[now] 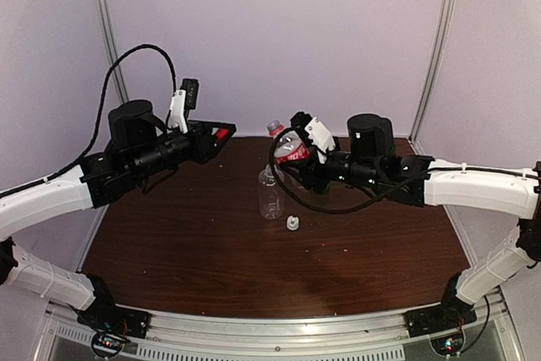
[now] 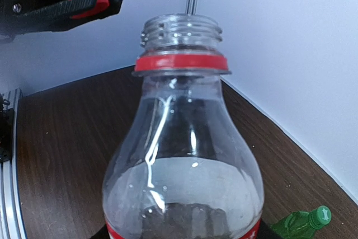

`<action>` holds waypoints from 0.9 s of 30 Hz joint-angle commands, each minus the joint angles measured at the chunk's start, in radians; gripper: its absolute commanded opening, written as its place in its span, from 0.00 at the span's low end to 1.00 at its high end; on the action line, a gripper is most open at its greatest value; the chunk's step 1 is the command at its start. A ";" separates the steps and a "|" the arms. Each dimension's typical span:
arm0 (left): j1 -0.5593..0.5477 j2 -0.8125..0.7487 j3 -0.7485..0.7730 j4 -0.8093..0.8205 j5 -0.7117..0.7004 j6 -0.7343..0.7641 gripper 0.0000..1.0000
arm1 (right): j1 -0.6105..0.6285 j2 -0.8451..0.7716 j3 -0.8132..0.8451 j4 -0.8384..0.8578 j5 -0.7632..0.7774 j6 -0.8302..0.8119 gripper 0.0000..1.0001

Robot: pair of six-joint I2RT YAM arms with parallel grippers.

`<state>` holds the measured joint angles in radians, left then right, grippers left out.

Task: Unscrew the bottle caps

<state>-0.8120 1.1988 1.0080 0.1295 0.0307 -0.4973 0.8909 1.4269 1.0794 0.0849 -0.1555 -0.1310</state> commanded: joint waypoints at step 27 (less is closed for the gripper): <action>0.088 0.278 -0.466 0.230 -0.111 0.055 0.36 | -0.077 -0.112 -0.066 0.038 -0.068 0.081 0.49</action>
<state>-0.7319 1.4158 0.5419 0.2325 -0.0906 -0.4545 0.8196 1.3334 1.0309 0.0998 -0.2062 -0.0704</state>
